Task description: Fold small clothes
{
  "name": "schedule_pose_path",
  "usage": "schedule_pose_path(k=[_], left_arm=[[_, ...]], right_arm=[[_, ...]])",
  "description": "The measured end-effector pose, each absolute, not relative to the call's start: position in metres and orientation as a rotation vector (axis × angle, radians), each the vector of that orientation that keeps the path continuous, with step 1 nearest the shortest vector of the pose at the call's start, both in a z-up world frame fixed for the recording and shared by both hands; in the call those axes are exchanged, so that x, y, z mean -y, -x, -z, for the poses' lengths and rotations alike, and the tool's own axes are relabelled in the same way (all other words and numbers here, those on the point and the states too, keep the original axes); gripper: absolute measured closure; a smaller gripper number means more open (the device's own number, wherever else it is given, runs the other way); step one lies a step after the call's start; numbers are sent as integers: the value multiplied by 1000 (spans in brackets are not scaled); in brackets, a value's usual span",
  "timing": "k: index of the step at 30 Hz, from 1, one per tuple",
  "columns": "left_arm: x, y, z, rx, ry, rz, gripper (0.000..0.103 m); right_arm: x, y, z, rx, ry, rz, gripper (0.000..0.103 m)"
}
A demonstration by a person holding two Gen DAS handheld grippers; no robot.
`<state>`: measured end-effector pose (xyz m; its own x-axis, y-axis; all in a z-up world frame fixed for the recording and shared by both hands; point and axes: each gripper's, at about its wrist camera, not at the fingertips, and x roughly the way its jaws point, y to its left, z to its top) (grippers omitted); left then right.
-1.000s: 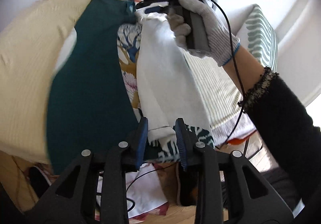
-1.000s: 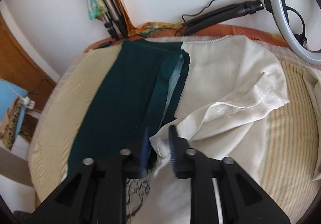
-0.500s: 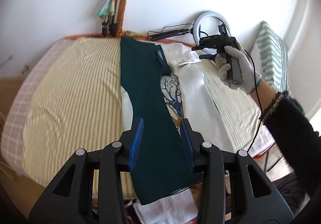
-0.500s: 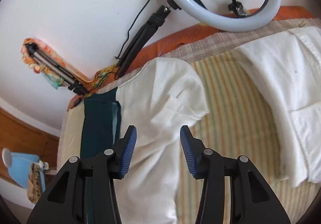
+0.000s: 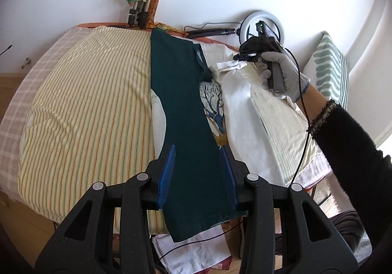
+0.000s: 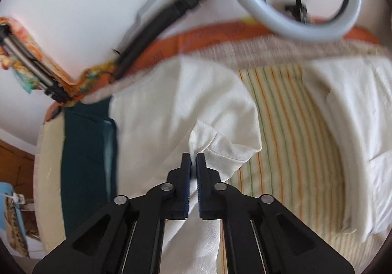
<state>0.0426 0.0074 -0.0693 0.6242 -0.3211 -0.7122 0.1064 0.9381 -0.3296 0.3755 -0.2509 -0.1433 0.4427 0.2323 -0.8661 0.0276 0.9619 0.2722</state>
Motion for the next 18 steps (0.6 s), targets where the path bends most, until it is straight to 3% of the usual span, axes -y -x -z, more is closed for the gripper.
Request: schedule_pose_path(k=[6, 15, 18], left_arm=[[-13, -43, 67, -860, 283, 251, 65], [-25, -45, 73, -884, 297, 224, 65], [-28, -45, 75, -893, 304, 221, 65]], right_arm=[[203, -376, 98, -991, -128, -260, 101], [141, -398, 116, -975, -19, -363, 101], [153, -399, 123, -1022, 22, -299, 90]])
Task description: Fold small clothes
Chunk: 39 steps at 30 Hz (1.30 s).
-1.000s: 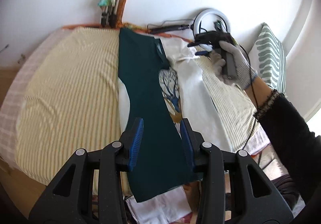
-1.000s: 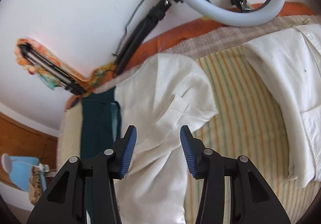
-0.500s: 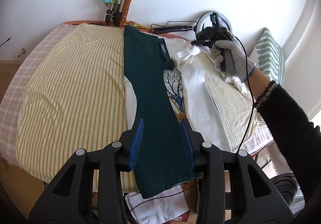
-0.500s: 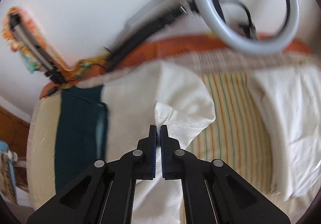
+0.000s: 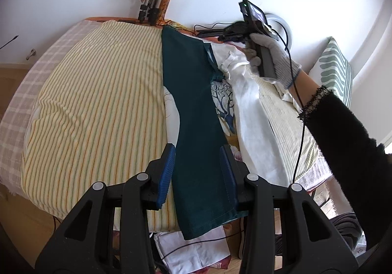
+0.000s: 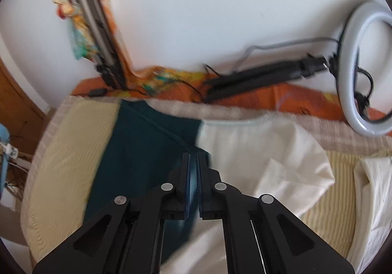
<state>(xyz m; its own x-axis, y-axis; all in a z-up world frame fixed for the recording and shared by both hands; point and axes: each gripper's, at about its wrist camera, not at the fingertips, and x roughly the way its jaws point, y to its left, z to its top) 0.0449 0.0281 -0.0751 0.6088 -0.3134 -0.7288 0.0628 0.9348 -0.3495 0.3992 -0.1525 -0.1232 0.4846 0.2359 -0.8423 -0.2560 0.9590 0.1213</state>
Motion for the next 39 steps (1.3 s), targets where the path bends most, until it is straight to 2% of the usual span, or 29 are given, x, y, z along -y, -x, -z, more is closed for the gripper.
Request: schedule_pose_path(k=[2, 8, 15, 18, 19, 20, 22, 31, 36, 39], left_arm=[[-30, -45, 76, -902, 313, 221, 65], [-26, -45, 76, -902, 317, 231, 65], [-21, -47, 79, -913, 306, 232, 65], [-20, -48, 80, -919, 300, 230, 65], [-19, -48, 80, -917, 297, 230, 65], [-18, -48, 79, -915, 291, 231, 65], [-16, -46, 78, -910, 281, 237, 65], [-15, -46, 78, -908, 282, 241, 65], [-13, -46, 78, -906, 273, 236, 65], [-16, -47, 79, -911, 284, 231, 65]], right_arm=[[167, -399, 127, -1053, 47, -235, 63], [192, -403, 141, -1163, 21, -152, 63], [196, -418, 164, -1178, -4, -88, 63], [192, -423, 174, -1161, 46, -75, 70], [191, -422, 174, -1139, 61, -80, 76], [191, -422, 173, -1123, 78, -82, 90], [194, -420, 169, -1118, 60, -88, 98], [173, -393, 105, -942, 17, -293, 99], [127, -406, 113, -925, 48, -376, 99], [114, -422, 140, -980, 23, -413, 99]])
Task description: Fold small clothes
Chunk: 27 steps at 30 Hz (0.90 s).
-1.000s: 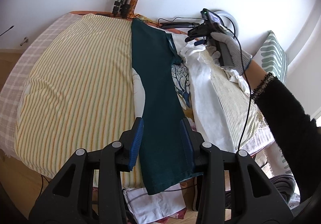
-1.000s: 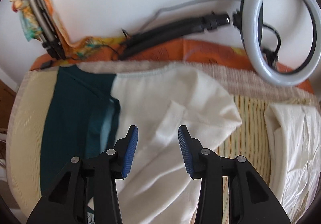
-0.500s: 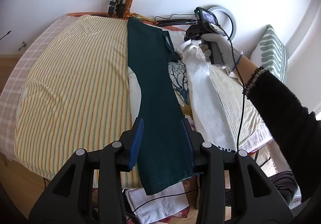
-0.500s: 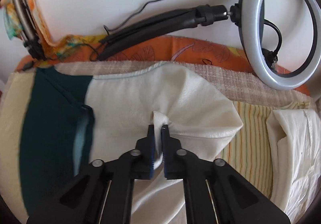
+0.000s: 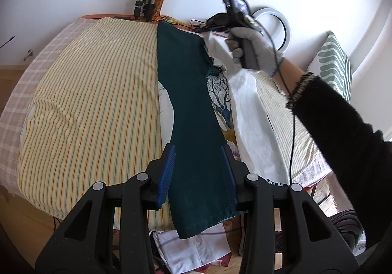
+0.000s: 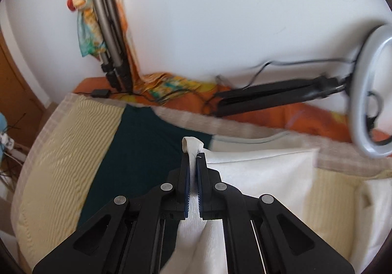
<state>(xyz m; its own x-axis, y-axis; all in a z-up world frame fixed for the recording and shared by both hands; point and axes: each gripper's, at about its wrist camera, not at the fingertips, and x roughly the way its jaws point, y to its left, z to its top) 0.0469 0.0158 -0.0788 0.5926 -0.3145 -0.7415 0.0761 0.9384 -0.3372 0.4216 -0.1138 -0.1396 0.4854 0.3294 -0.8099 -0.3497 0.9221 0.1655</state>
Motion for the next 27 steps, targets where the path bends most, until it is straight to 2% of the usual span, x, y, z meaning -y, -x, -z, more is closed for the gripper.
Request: schedule_pose_path(k=[1, 4, 12, 20, 21, 22, 23, 27], left_arm=[[-16, -47, 78, -909, 283, 227, 65], [-18, -46, 77, -904, 282, 225, 65], [-16, -37, 68, -875, 270, 241, 65], [-10, -34, 69, -864, 238, 230, 65], [-10, -34, 69, -864, 233, 227, 65], [-9, -34, 69, -864, 228, 224, 65], [-9, -33, 68, -860, 225, 223, 65], [-5, -30, 65, -842, 199, 227, 65]], right_arm=[[110, -424, 146, -1000, 38, -407, 97], [101, -426, 155, -1046, 134, -349, 81], [144, -352, 100, -996, 48, -499, 80], [125, -287, 151, -1078, 198, -517, 80], [124, -287, 158, -1085, 204, -506, 80], [127, -285, 160, -1082, 201, -500, 87], [129, -285, 161, -1082, 189, -493, 101], [157, -284, 142, -1045, -14, -543, 101]])
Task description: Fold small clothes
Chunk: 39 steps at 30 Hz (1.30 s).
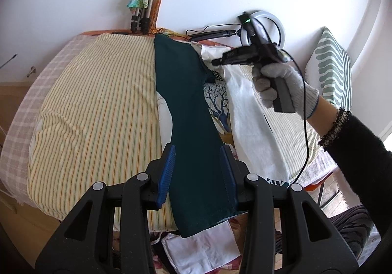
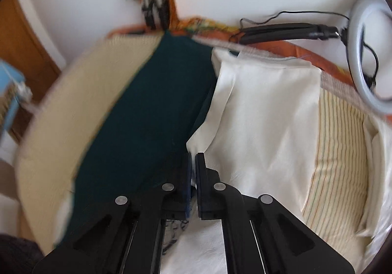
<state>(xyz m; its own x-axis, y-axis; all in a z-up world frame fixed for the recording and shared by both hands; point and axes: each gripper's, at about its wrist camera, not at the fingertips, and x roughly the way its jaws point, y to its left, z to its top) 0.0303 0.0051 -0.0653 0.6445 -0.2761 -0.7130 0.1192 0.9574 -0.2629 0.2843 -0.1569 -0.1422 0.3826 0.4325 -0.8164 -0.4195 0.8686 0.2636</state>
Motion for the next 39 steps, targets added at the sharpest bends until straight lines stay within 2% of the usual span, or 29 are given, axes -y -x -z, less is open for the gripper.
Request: schedule_pose_path(k=[3, 4, 6, 7, 8, 14, 19, 29, 39], left_arm=[[-4, -32, 66, -844, 193, 234, 65], [-4, -32, 67, -846, 194, 231, 65], [-4, -34, 68, -850, 197, 224, 65], [-5, -35, 68, -849, 198, 219, 65], [-6, -34, 68, -846, 198, 213, 65], [-22, -36, 78, -884, 246, 200, 65], [-30, -34, 90, -925, 299, 201, 65], [-31, -22, 135, -1058, 383, 228, 65], [-21, -2, 168, -1154, 454, 292, 65]], right_arm=[[160, -284, 133, -1035, -120, -658, 100], [154, -284, 135, -1051, -114, -676, 96], [139, -282, 141, -1100, -58, -663, 87], [135, -280, 142, -1105, -30, -635, 76], [134, -276, 141, -1099, -23, -624, 72], [176, -238, 110, -1036, -117, -596, 72], [226, -172, 97, -1027, -112, -529, 71], [274, -41, 155, -1181, -181, -488, 71], [265, -3, 187, -1236, -196, -569, 70]])
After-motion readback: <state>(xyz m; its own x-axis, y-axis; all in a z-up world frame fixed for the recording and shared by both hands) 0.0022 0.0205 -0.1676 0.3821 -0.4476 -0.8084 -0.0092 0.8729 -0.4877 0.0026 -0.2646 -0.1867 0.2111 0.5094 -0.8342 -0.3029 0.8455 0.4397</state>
